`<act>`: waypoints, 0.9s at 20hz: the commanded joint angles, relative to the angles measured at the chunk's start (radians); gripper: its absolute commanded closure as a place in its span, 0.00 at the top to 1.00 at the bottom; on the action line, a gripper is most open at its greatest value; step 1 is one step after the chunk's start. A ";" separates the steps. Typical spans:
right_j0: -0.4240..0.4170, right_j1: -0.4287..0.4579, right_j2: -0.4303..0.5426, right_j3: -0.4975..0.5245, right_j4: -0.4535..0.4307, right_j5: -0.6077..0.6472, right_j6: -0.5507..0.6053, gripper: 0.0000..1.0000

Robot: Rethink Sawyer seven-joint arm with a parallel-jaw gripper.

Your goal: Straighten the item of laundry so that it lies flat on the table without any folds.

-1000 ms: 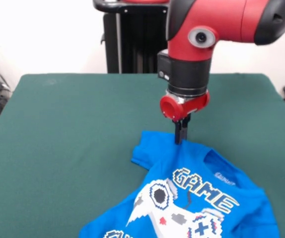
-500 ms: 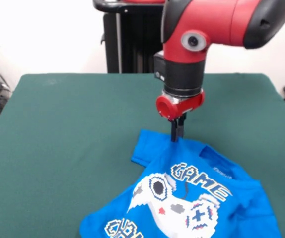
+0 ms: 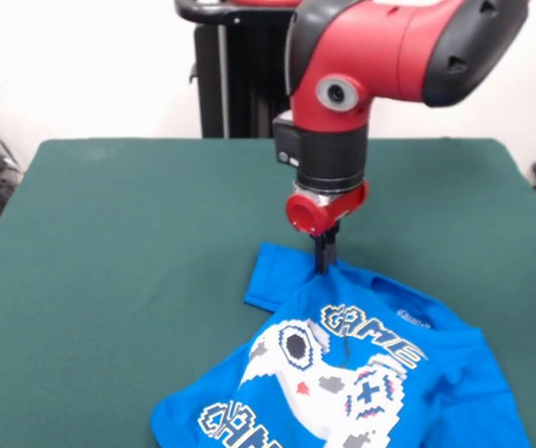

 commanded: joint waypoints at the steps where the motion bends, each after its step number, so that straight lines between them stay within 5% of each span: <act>1: -0.031 0.080 0.240 0.107 0.063 0.097 -0.379 0.00; 18: -0.005 0.044 0.258 0.178 0.038 -0.004 -0.464 0.00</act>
